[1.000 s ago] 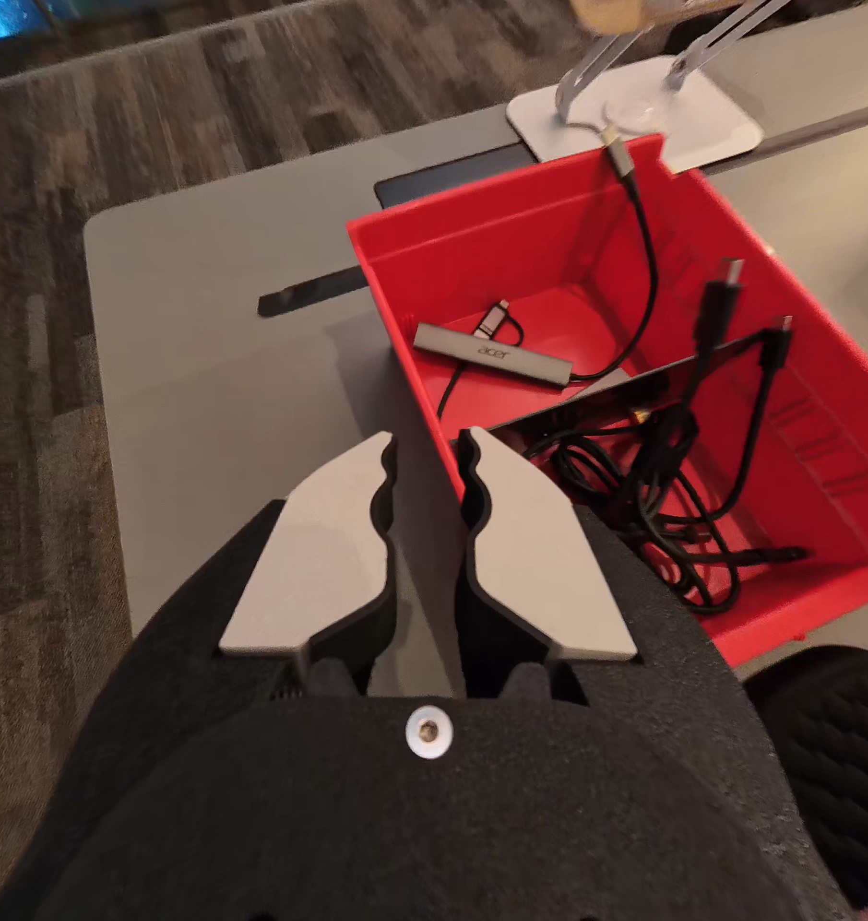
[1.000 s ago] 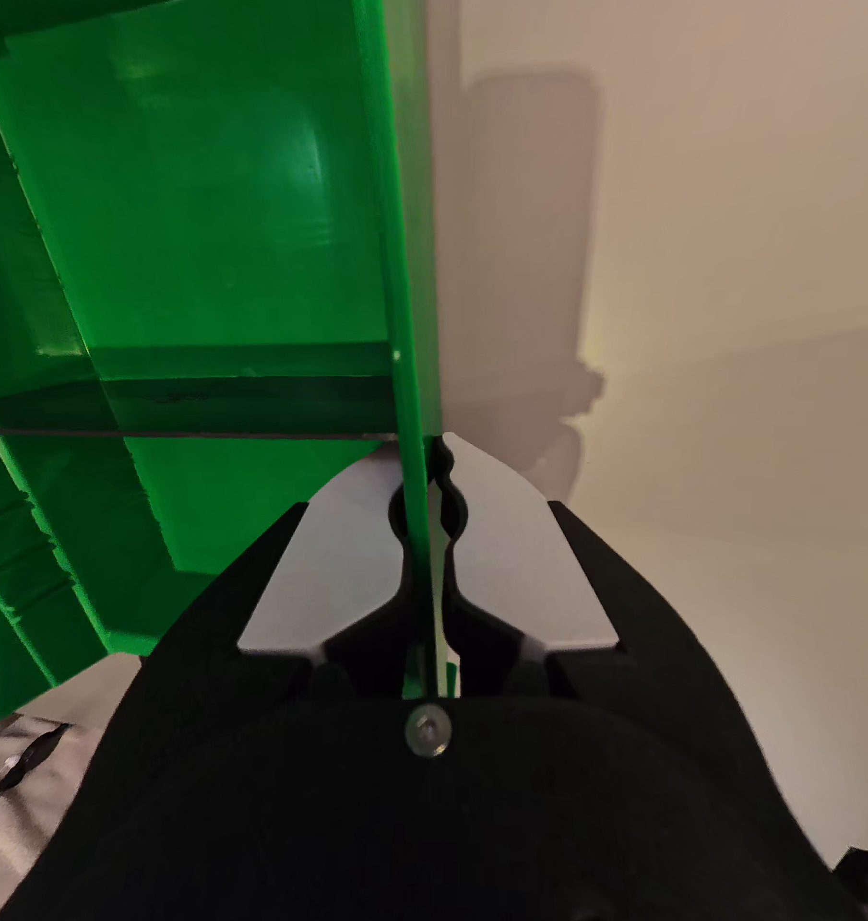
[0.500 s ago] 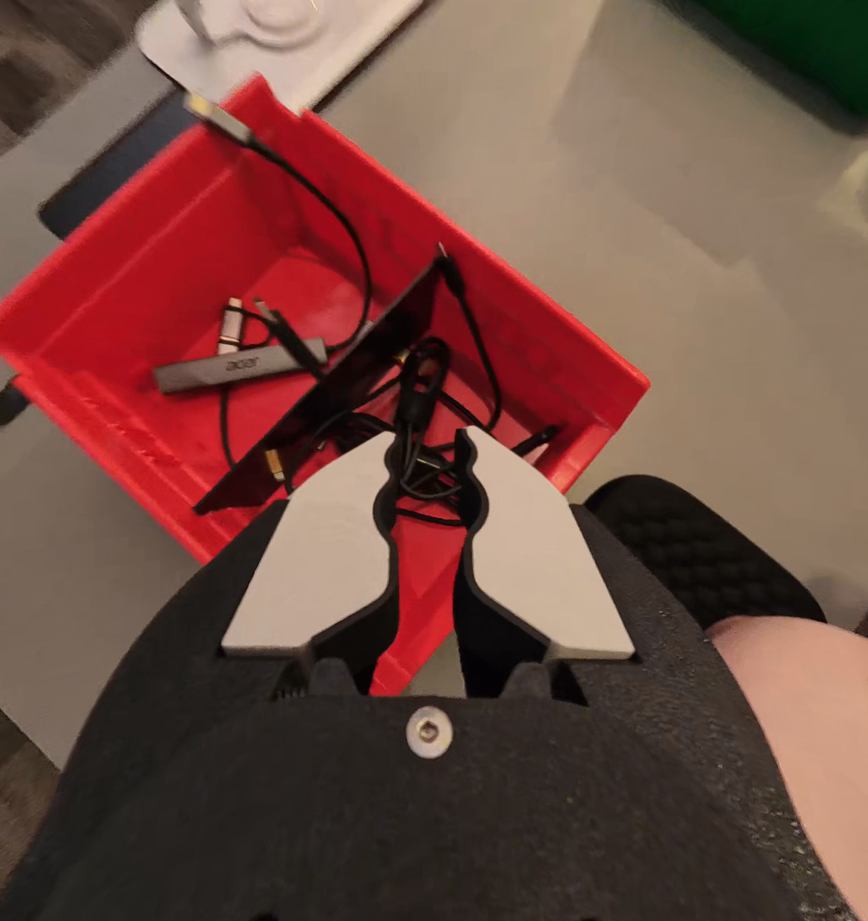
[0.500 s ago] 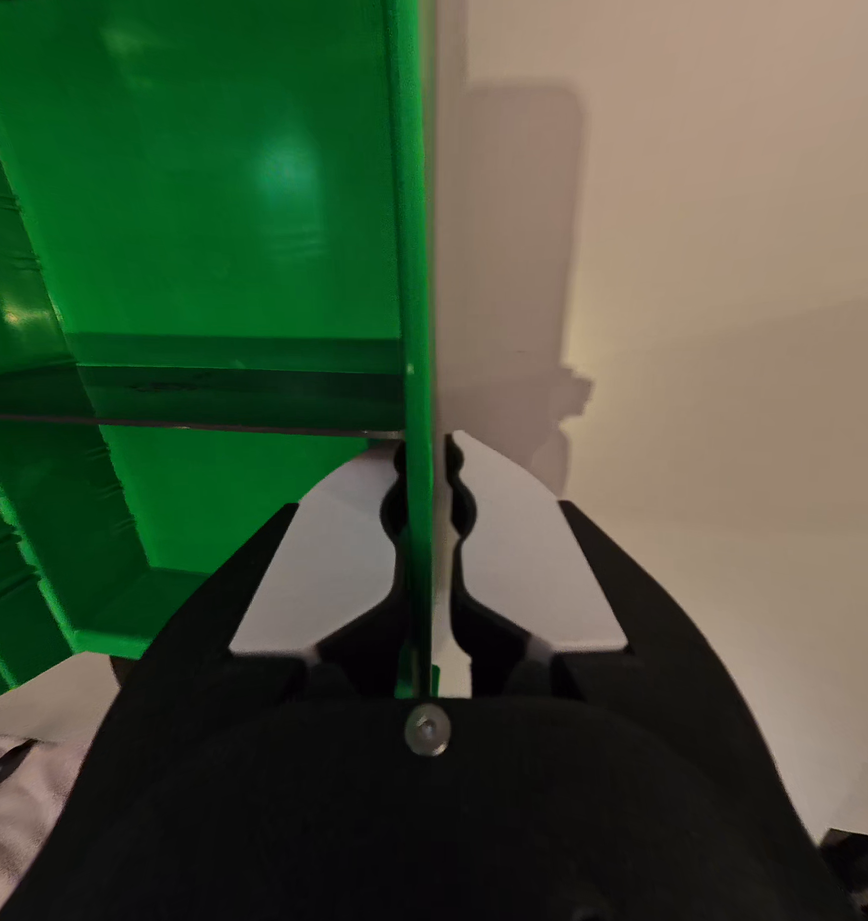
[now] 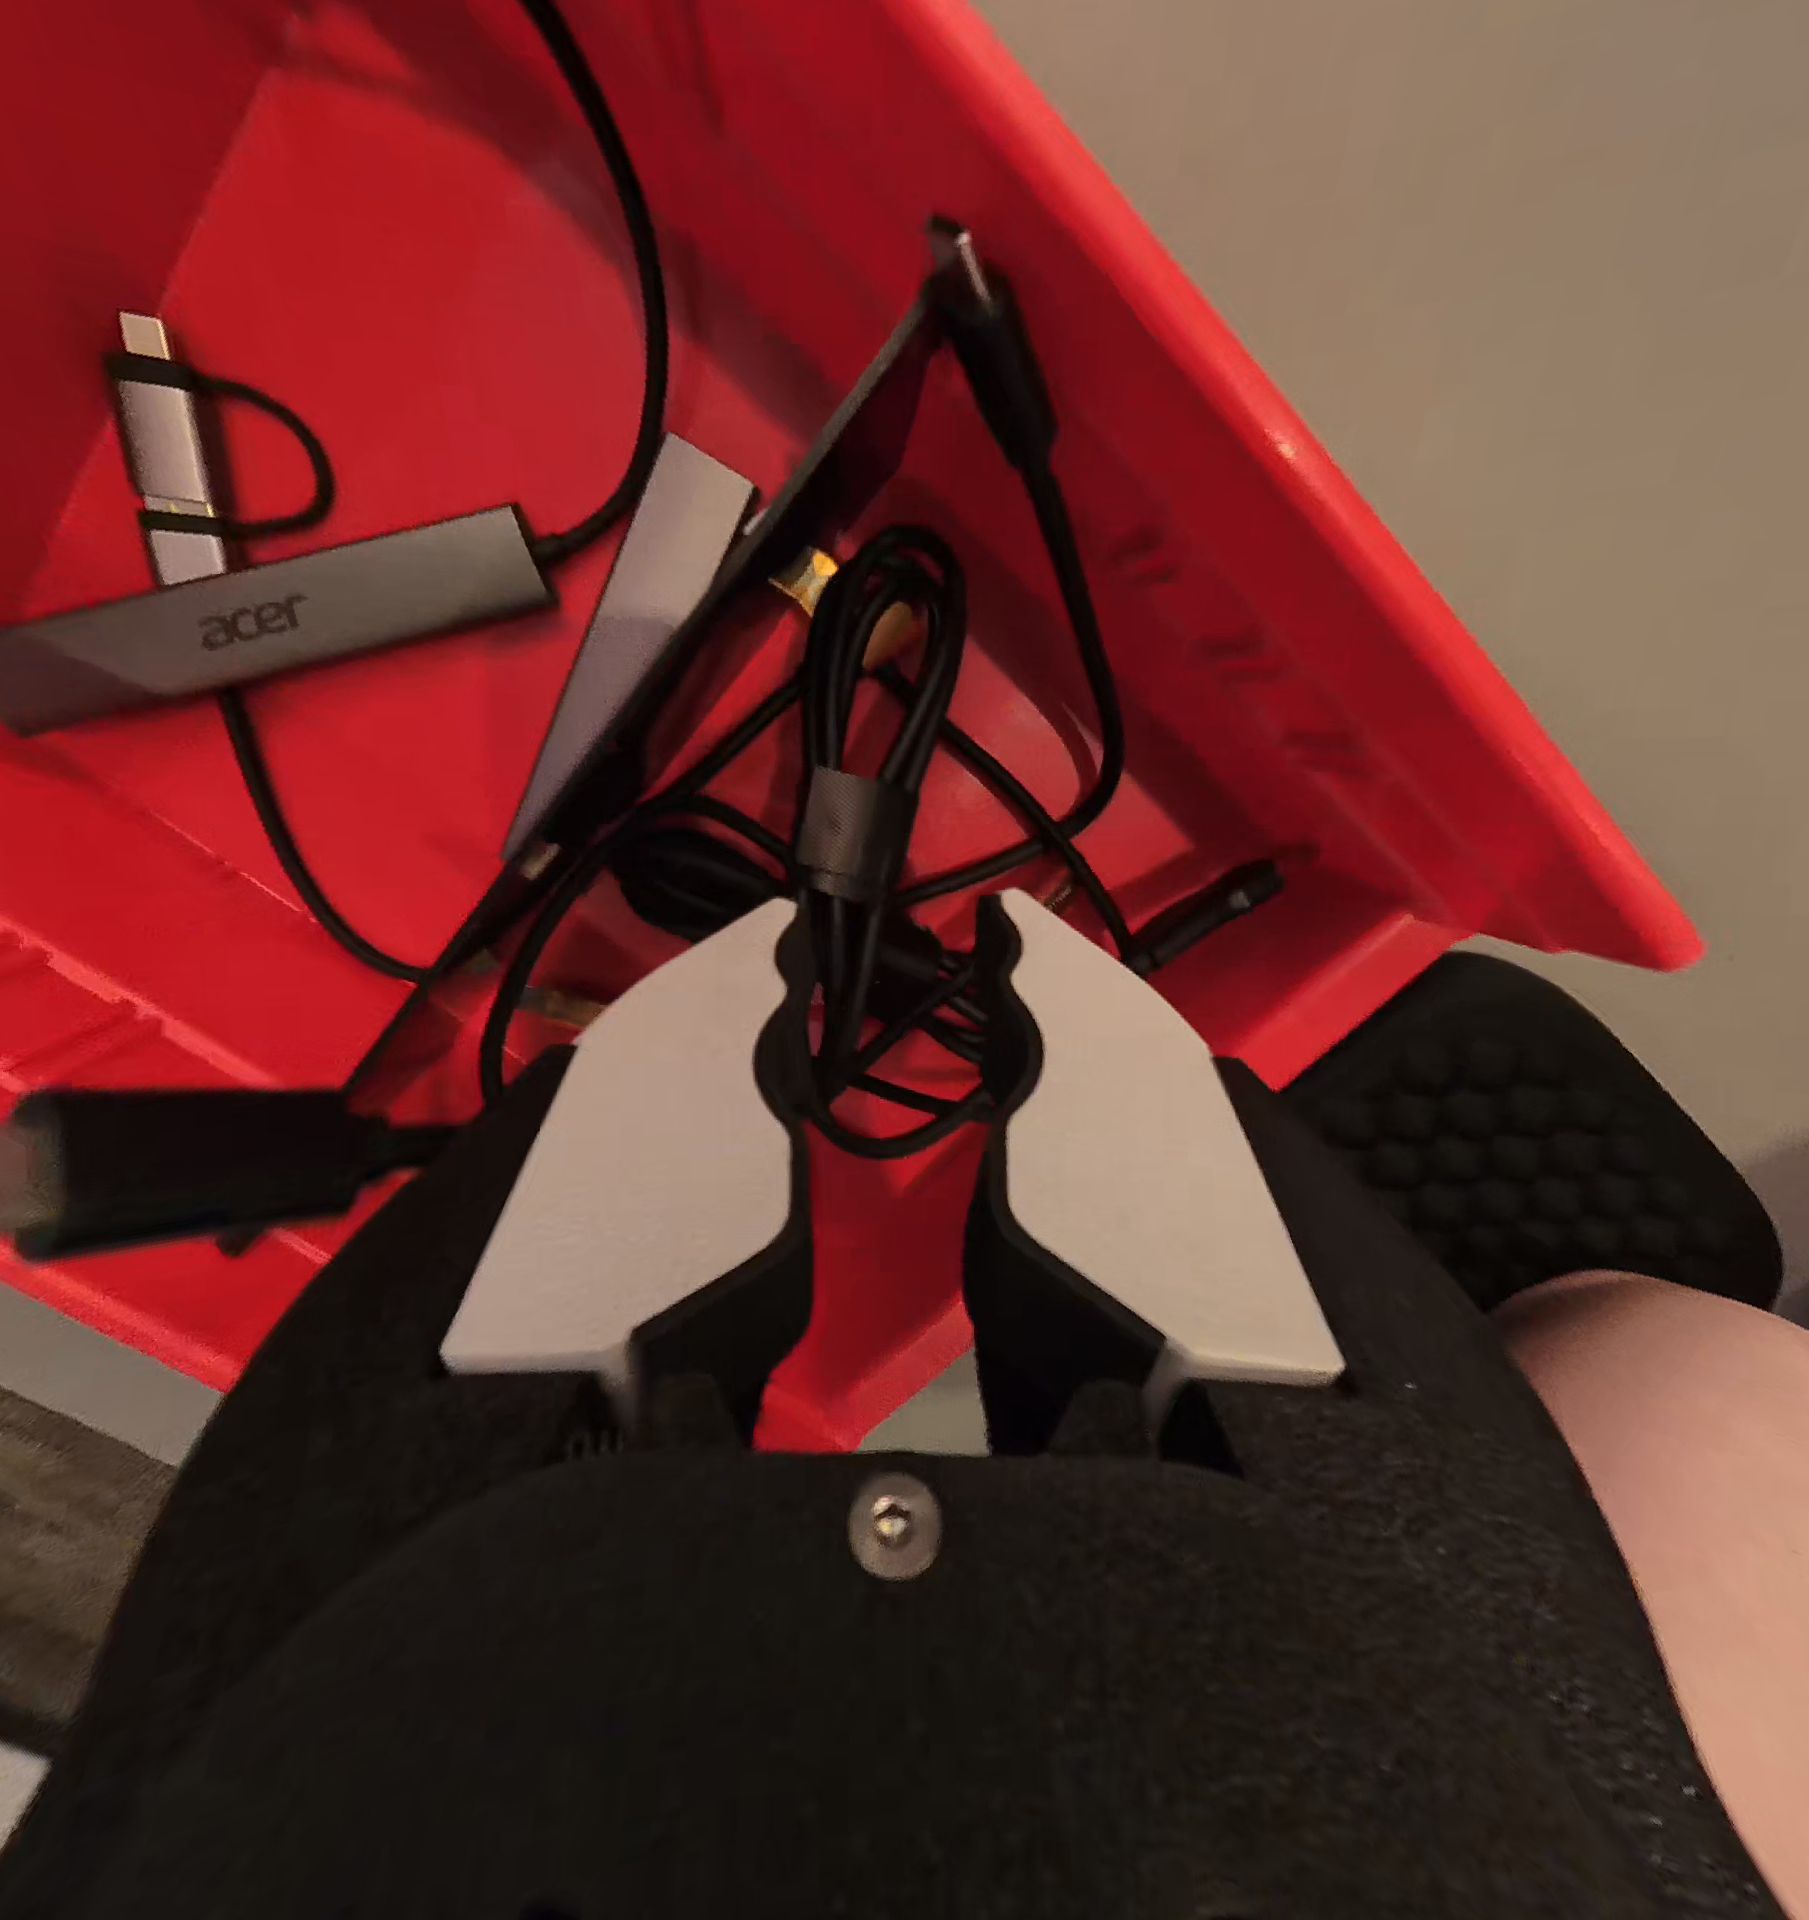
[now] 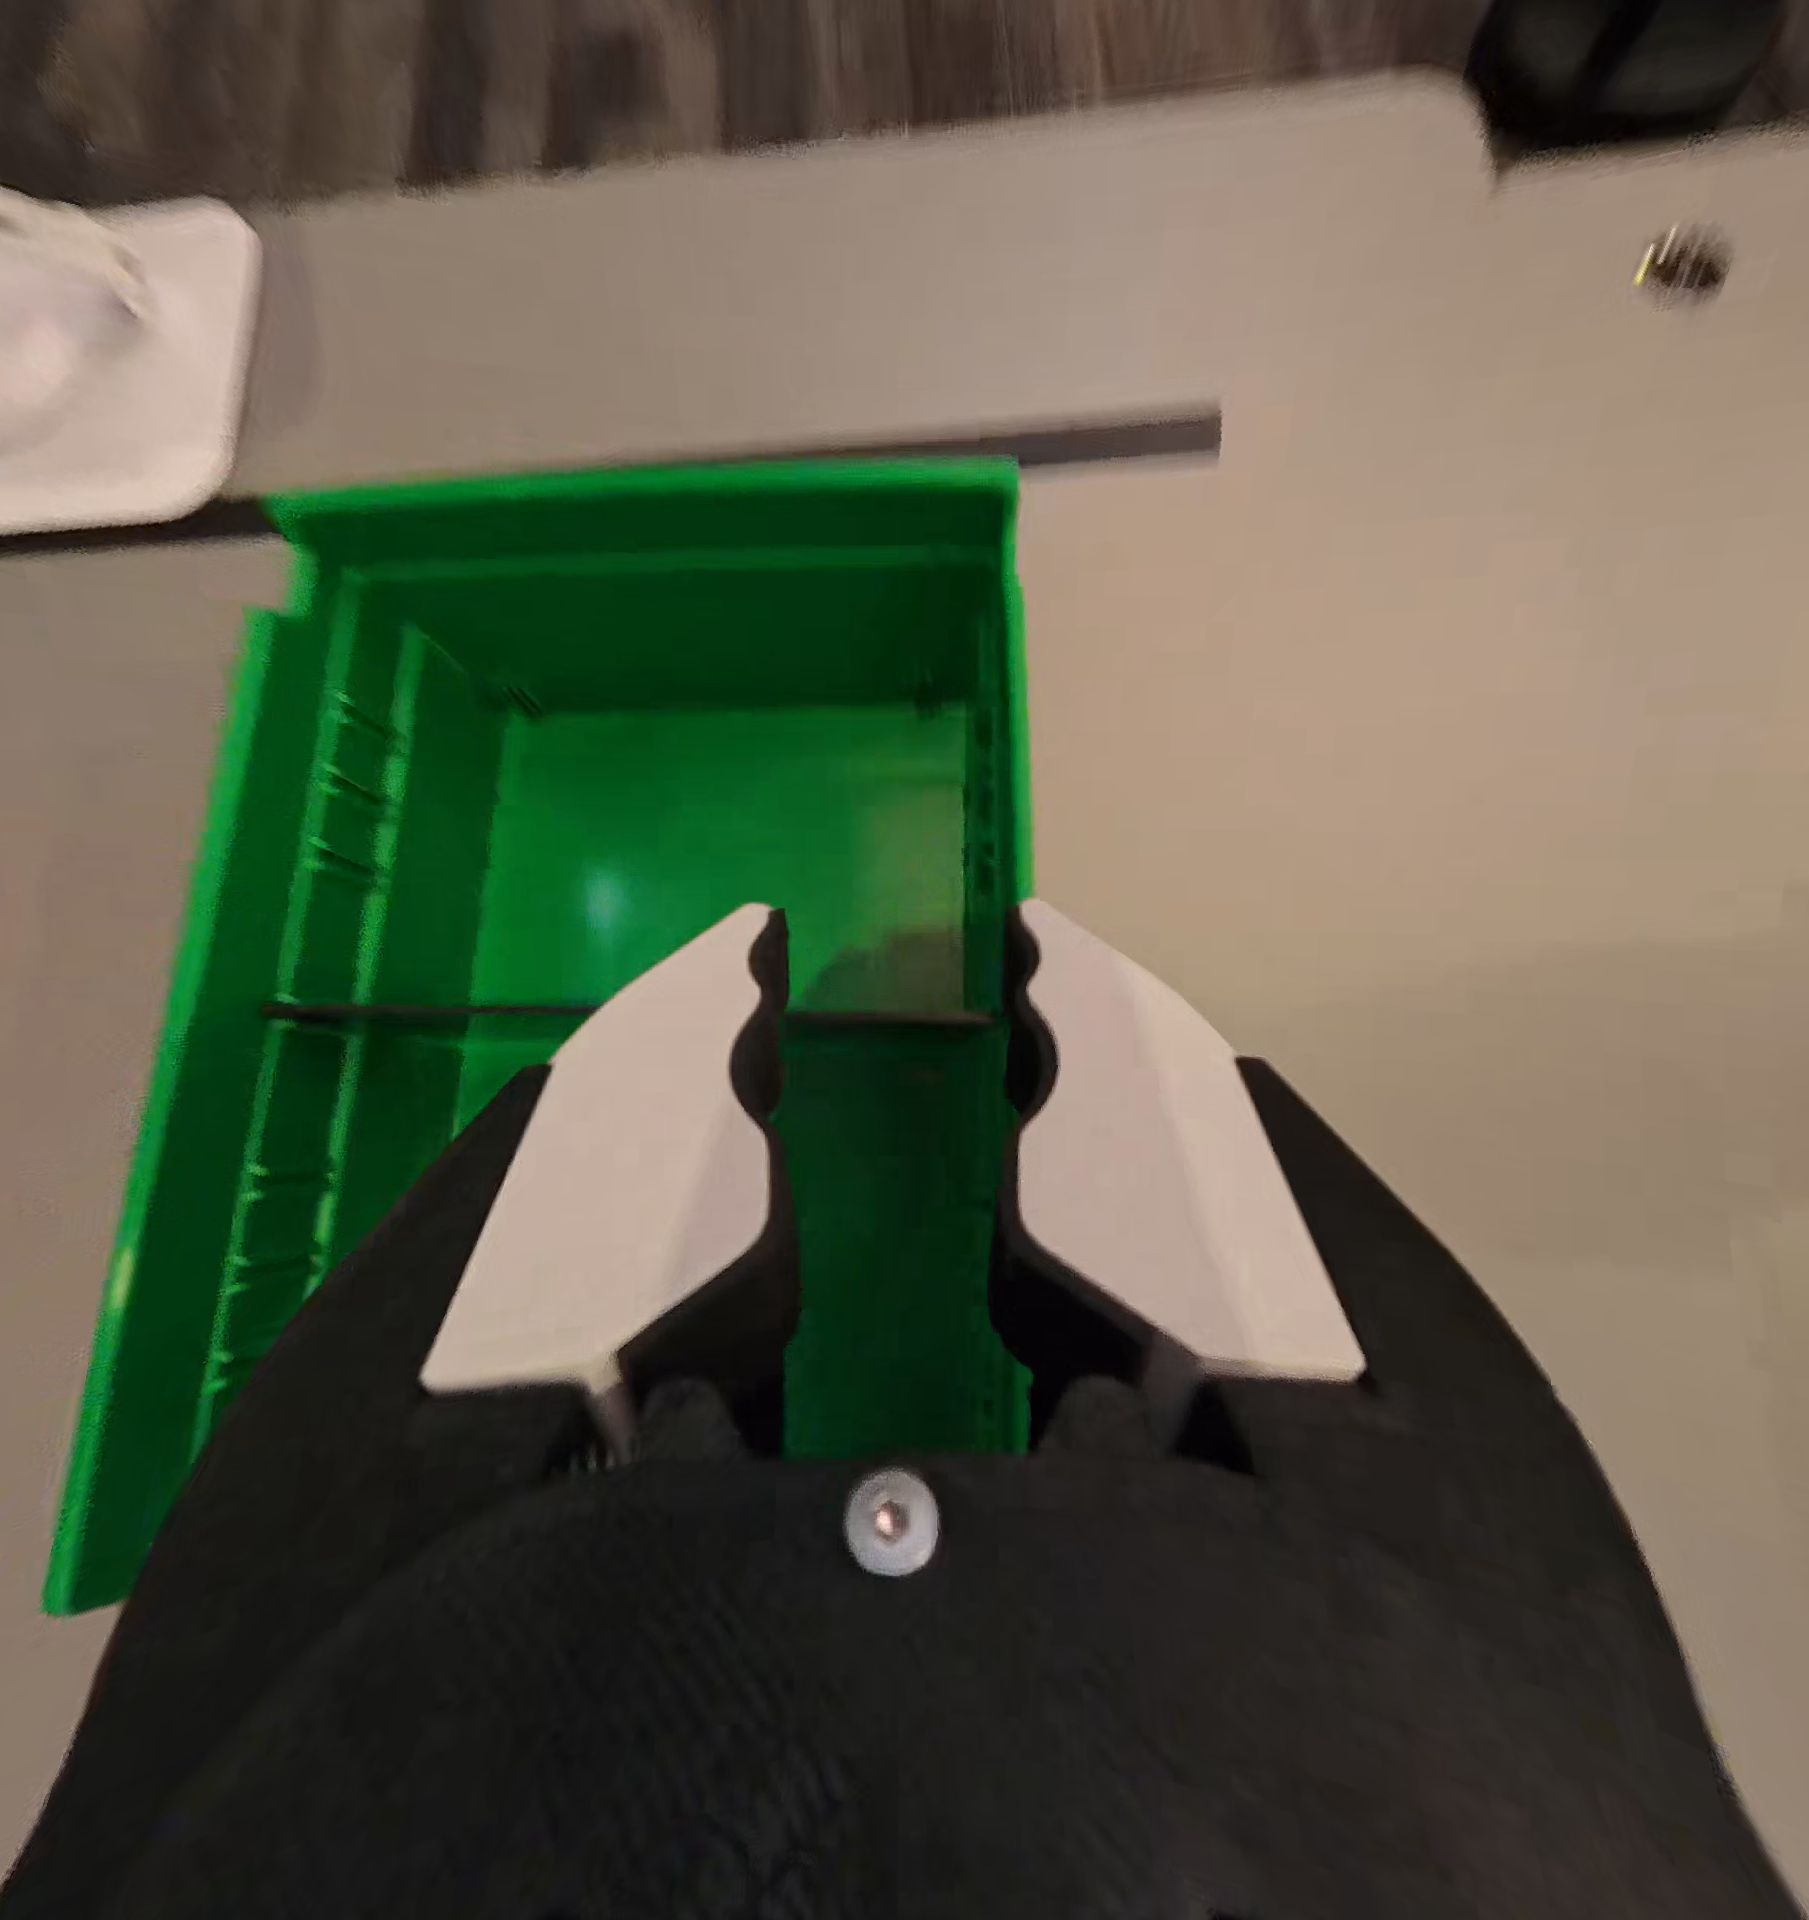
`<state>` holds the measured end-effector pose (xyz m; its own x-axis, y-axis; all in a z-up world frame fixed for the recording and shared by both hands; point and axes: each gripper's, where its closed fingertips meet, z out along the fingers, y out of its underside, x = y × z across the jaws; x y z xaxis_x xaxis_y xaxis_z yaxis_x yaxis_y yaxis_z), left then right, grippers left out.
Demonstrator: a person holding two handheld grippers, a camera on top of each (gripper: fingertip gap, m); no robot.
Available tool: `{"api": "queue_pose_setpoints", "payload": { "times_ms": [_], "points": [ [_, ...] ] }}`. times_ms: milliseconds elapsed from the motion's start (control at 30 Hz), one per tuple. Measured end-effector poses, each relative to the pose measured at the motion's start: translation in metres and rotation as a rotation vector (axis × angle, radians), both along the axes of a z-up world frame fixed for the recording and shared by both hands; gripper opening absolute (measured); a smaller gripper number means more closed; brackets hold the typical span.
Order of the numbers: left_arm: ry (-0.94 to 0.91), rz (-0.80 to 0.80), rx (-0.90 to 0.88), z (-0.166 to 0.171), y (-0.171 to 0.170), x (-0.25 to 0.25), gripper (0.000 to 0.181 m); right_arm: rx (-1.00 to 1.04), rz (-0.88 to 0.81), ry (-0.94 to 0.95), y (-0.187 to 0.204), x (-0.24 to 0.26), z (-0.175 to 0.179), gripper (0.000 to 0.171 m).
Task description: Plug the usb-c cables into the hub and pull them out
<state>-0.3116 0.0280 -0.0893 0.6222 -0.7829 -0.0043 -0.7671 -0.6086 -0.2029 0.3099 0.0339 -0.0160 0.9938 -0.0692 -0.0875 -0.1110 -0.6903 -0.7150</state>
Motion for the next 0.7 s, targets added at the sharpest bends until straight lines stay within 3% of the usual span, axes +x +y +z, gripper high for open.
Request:
{"api": "queue_pose_setpoints", "payload": {
  "times_ms": [167, 433, 533, 700],
  "points": [
    [0.124, -0.008, -0.029, -0.019, 0.006, -0.005, 0.037, 0.277, 0.059, -0.199, 0.0, -0.034, 0.076, 0.051],
    [0.17, 0.002, -0.07, -0.036, 0.011, -0.007, 0.038, 0.818, 0.156, -0.543, -0.009, -0.127, 0.2, 0.068],
    [0.161, 0.016, -0.073, -0.039, 0.013, -0.006, 0.034, 0.904, 0.123, -0.669, -0.012, -0.143, 0.21, 0.068],
    [0.186, 0.035, -0.094, -0.044, 0.014, -0.004, 0.035, 0.97, 0.237, -0.513, -0.009, -0.175, 0.197, 0.061]
  ]
}}
